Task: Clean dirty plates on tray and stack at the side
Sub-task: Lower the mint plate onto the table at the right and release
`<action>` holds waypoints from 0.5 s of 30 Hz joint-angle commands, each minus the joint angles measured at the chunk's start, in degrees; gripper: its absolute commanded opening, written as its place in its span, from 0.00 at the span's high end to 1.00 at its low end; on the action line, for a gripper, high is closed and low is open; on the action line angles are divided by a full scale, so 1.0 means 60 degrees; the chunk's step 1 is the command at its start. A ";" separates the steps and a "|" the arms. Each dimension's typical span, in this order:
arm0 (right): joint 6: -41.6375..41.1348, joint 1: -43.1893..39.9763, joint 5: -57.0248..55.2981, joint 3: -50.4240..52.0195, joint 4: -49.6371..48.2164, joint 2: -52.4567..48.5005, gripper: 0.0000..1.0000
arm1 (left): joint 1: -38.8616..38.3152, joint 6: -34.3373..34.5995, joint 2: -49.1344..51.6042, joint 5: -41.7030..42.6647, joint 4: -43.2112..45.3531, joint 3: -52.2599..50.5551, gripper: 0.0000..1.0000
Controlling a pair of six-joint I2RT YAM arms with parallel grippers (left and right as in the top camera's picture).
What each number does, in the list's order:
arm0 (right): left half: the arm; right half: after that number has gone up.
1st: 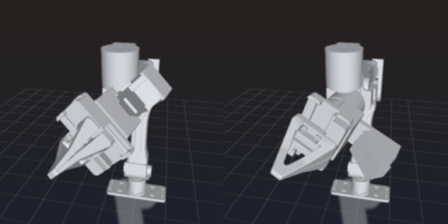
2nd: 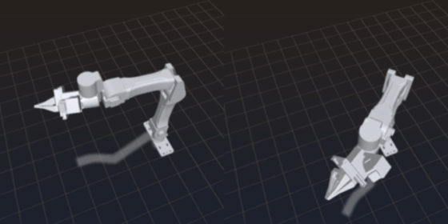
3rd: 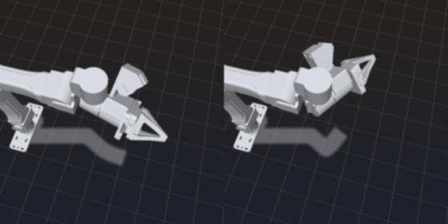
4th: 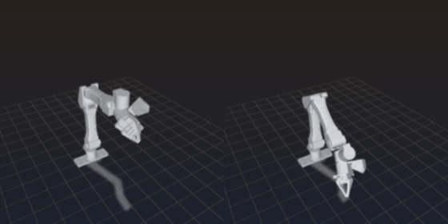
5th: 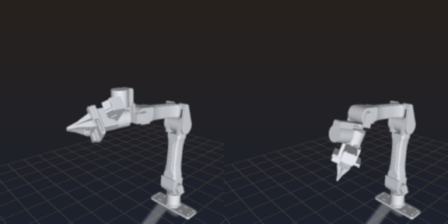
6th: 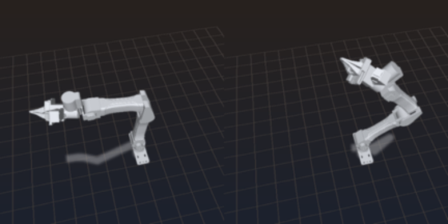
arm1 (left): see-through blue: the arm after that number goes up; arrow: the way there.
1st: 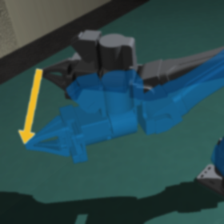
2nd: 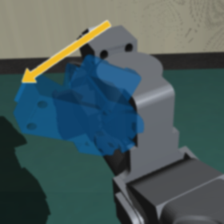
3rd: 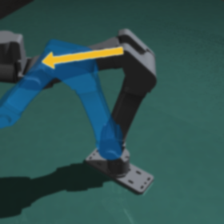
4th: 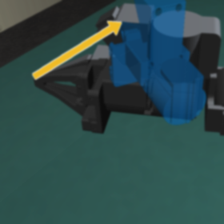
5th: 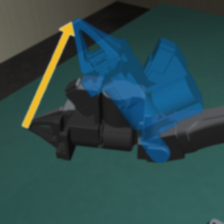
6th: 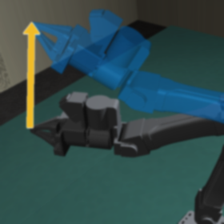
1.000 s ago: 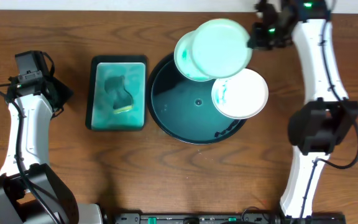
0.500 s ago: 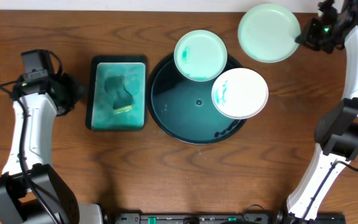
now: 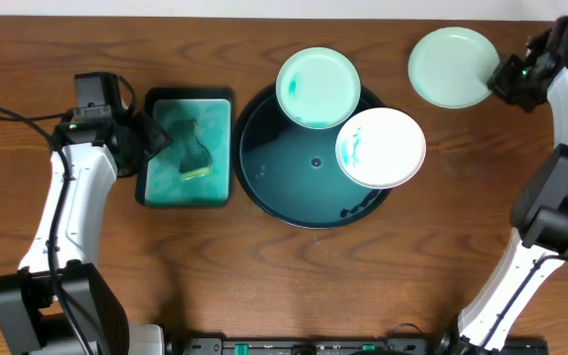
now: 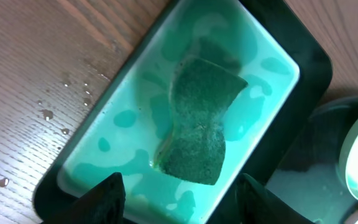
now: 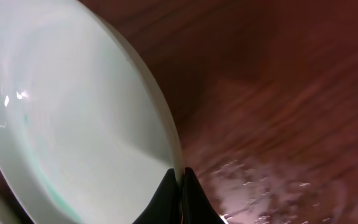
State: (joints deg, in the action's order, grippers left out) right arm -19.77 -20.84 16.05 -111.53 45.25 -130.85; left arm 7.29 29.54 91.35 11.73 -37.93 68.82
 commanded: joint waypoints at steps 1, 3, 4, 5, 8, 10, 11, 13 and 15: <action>-0.0561 -0.0302 -0.0488 0.0543 -0.0262 -0.0011 0.99 | -0.0168 -0.0240 0.0011 0.0044 -0.0033 -0.0058 0.41; -0.0561 -0.0430 -0.0525 0.0907 -0.0477 -0.0011 0.99 | -0.0233 -0.0240 0.0011 0.0044 -0.0033 -0.0058 0.41; -0.0557 -0.0510 -0.0546 0.1049 -0.0477 -0.0011 0.99 | -0.0270 -0.0240 0.0011 0.0044 -0.0029 -0.0058 0.41; -0.0561 -0.0561 -0.0645 0.1140 -0.0477 -0.0011 0.99 | -0.0277 -0.0240 0.0011 0.0044 -0.0033 -0.0058 0.41; -0.0554 -0.0721 -0.0892 0.1220 -0.0375 -0.0011 0.99 | -0.0273 -0.0240 0.0011 0.0044 -0.0033 -0.0058 0.41; -0.0554 -0.0805 -0.0838 0.1220 -0.0255 -0.0011 0.99 | -0.0273 -0.0240 0.0011 0.0044 -0.0029 -0.0058 0.41; -0.0554 -0.0831 -0.0758 0.1217 -0.0200 -0.0011 0.99 | -0.0273 -0.0240 0.0011 0.0044 -0.0029 -0.0058 0.41; -0.0390 -0.0841 -0.0470 0.1217 -0.0106 -0.0011 0.98 | -0.0273 -0.0240 0.0011 0.0044 -0.0025 -0.0058 0.41; 0.0095 -0.0827 -0.0069 0.1188 -0.0047 0.0004 0.86 | -0.0273 -0.0240 0.0011 0.0044 -0.0029 -0.0058 0.41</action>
State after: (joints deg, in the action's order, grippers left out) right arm -22.00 -25.47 12.49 -104.16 44.64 -130.87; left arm 5.78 29.47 91.35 11.73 -37.91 68.82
